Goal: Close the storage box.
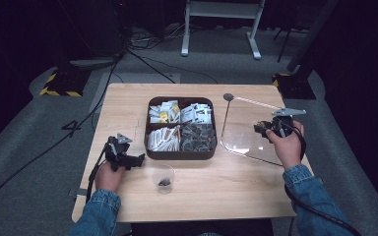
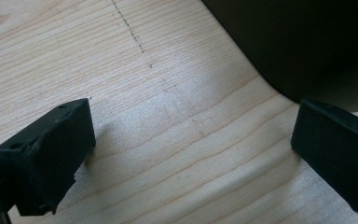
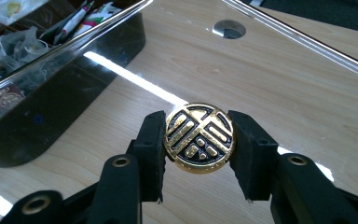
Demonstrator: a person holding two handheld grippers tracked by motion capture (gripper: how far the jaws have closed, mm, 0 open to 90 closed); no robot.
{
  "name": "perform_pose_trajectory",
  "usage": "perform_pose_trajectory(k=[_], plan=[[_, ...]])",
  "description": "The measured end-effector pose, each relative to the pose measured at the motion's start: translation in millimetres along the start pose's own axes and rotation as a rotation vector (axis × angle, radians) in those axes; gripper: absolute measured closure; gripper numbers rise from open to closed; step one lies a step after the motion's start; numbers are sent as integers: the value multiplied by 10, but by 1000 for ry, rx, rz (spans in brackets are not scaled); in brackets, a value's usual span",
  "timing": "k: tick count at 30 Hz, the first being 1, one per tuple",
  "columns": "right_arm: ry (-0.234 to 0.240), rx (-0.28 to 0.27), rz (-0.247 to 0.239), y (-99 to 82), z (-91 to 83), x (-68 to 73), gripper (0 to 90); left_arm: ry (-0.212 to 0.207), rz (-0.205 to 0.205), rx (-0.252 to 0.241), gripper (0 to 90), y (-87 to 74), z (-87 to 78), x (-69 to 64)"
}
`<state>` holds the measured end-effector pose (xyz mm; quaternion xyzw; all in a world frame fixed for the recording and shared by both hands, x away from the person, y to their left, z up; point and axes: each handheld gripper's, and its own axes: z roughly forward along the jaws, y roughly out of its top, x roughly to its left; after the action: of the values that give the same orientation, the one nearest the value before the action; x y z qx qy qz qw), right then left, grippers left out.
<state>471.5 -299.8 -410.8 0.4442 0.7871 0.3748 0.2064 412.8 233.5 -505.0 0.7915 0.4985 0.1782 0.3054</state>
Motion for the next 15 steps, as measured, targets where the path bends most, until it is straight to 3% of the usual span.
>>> perform_pose_trajectory(k=[15], plan=[[51, -22, -46, 325, -14, 229, 585, 5, -4, -1, 0, 0, 2, -5]])
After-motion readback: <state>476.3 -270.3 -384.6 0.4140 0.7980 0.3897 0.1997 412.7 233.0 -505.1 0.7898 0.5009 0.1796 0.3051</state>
